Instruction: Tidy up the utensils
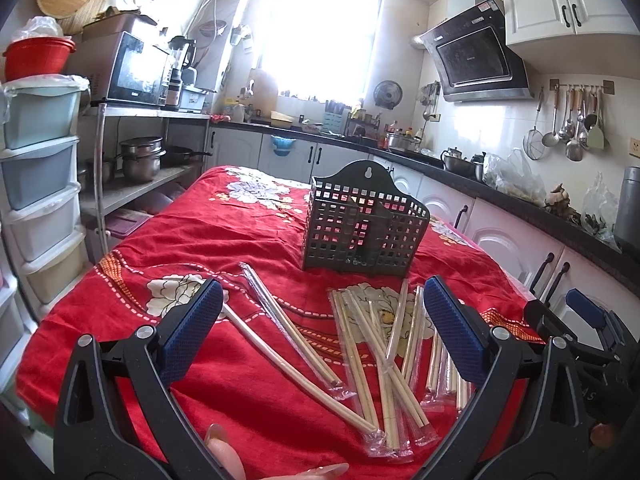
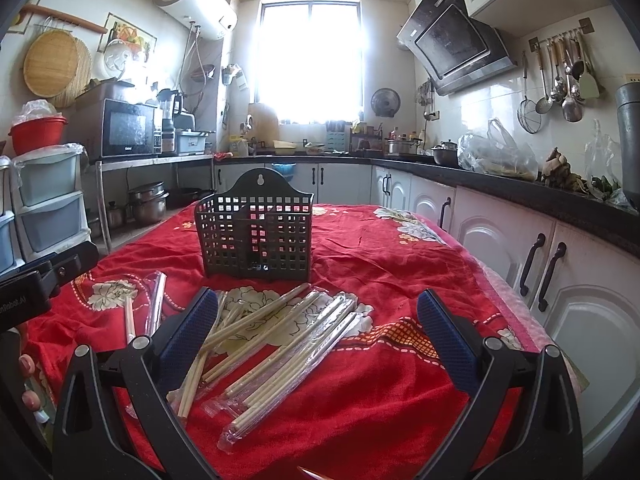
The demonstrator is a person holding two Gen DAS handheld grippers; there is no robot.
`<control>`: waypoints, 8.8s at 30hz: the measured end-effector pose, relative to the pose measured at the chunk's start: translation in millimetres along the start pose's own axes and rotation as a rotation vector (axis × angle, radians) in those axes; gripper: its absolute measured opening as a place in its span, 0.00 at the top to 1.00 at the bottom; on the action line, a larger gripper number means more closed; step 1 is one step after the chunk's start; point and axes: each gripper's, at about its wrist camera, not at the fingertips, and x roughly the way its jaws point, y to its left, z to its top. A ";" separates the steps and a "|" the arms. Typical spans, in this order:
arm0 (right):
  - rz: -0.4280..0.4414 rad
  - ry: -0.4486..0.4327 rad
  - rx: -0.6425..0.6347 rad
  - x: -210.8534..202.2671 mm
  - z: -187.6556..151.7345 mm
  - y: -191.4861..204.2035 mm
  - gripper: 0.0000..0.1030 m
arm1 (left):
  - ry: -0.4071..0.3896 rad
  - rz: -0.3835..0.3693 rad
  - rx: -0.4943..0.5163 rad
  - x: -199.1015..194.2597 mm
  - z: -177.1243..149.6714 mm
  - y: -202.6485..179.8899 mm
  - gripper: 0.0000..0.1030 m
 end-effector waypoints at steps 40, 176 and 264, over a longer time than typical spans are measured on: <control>0.125 0.425 0.004 146.3 34.8 -3.5 0.19 | 0.335 0.006 -0.079 116.6 46.7 58.0 0.10; 0.334 -0.160 0.208 171.9 273.1 -68.4 0.95 | 0.066 -0.287 -0.039 157.9 252.5 -5.5 0.99; 0.171 0.237 0.255 192.2 100.8 -82.5 0.47 | 0.239 -0.219 -0.103 135.4 127.3 42.1 0.27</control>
